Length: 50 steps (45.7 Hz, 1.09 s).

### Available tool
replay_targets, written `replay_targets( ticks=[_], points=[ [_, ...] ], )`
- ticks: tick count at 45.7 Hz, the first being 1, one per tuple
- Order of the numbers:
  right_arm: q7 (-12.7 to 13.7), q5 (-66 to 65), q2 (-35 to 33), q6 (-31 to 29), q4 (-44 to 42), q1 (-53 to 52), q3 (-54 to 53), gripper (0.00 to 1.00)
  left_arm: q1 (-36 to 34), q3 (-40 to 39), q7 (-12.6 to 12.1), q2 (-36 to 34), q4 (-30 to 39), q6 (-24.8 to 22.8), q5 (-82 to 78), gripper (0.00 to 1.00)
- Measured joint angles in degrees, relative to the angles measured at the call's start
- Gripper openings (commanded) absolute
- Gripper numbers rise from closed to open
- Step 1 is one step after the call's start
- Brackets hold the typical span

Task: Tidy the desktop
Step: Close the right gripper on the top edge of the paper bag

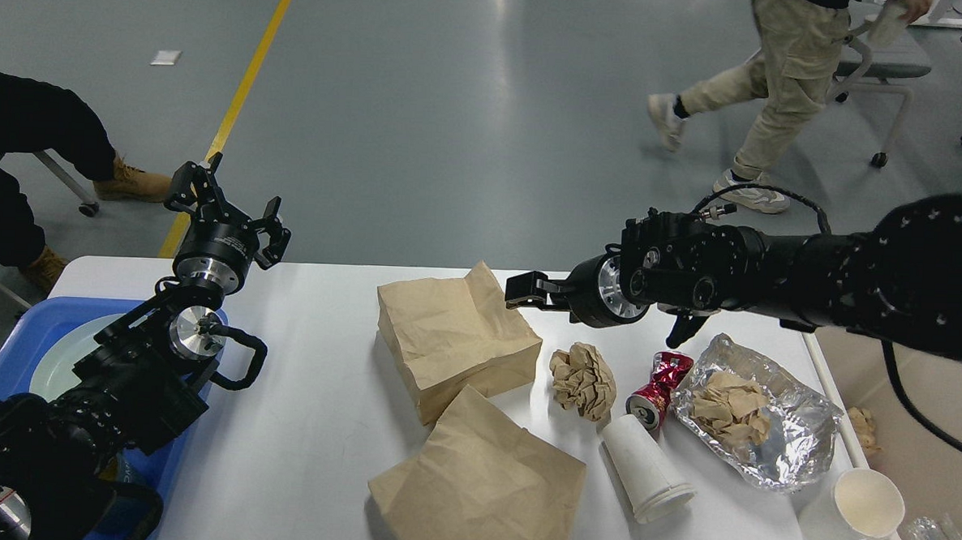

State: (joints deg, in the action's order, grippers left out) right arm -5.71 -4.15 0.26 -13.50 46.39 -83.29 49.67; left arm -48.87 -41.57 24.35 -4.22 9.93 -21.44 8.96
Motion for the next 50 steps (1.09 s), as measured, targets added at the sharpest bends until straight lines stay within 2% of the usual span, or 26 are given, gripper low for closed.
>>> replay_targets(
  ticks=[11, 33, 46, 50],
  points=[
    [0.0, -0.4, 1.2, 0.0, -3.2, 4.1, -2.8, 1.00, 0.0, 0.0, 0.0, 0.0, 0.0, 0.0, 0.0, 0.96],
    [0.2, -0.4, 6.4, 0.0, -4.2, 4.4, -5.9, 1.00, 0.0, 0.0, 0.0, 0.0, 0.0, 0.0, 0.0, 0.96],
    [0.2, -0.5, 6.0, 0.5, -3.9, 4.7, -6.0, 1.00, 0.0, 0.0, 0.0, 0.0, 0.0, 0.0, 0.0, 0.96],
    [0.1, -0.6, 3.9, 0.0, -3.5, 4.1, -5.8, 1.00, 0.0, 0.0, 0.0, 0.0, 0.0, 0.0, 0.0, 0.96]
  ],
)
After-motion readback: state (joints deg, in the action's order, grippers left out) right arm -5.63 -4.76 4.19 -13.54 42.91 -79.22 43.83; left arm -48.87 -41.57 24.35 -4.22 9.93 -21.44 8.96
